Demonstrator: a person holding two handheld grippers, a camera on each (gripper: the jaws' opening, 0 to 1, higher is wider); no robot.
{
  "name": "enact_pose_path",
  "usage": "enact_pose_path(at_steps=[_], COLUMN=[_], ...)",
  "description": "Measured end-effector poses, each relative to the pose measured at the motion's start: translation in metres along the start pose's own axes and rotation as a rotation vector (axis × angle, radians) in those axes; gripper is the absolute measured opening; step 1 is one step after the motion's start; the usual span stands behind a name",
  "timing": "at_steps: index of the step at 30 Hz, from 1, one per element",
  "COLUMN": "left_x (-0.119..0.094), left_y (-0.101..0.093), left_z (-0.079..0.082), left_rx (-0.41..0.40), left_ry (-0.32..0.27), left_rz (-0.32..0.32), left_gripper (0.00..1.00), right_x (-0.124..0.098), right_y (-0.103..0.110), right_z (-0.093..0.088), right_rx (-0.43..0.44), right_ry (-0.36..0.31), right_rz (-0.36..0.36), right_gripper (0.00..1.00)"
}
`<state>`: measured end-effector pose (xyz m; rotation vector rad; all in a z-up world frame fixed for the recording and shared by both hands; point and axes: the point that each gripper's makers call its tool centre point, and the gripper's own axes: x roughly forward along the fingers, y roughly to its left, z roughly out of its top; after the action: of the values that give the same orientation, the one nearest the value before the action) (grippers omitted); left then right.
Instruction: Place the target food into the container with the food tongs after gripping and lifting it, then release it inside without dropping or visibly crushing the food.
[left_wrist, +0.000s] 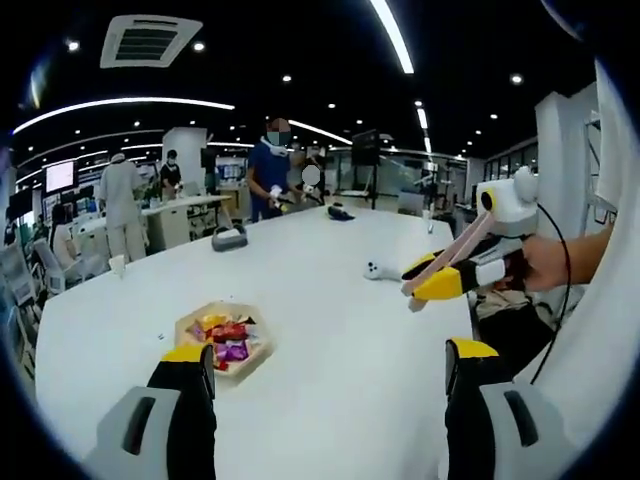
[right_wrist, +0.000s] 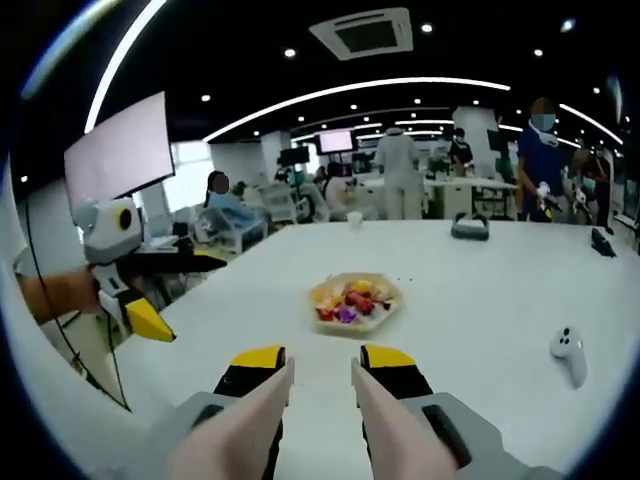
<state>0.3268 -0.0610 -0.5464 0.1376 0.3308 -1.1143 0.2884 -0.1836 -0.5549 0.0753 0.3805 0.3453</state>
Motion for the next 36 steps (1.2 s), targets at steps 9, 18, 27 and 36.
enact_pose_path(at_steps=[9, 18, 27, 36], left_x=[-0.005, -0.008, -0.001, 0.000], left_y=[-0.006, -0.021, -0.048, -0.067], left_z=[0.004, 0.002, -0.006, -0.009], left_rx=[0.006, 0.028, 0.139, 0.097], left_ry=[-0.028, -0.005, 0.067, 0.074], left_rz=[-0.002, 0.011, -0.071, -0.202], left_gripper=[0.96, 0.95, 0.98, 0.88], right_x=[-0.003, 0.001, -0.005, -0.011], right_y=[-0.006, -0.005, 0.020, 0.040], right_z=[0.005, -0.005, -0.001, 0.010], right_rx=[-0.017, -0.057, -0.188, -0.239], right_ry=[-0.017, -0.003, 0.001, -0.032], right_rz=[-0.020, 0.057, 0.294, 0.433], right_gripper=[0.29, 0.29, 0.29, 0.29])
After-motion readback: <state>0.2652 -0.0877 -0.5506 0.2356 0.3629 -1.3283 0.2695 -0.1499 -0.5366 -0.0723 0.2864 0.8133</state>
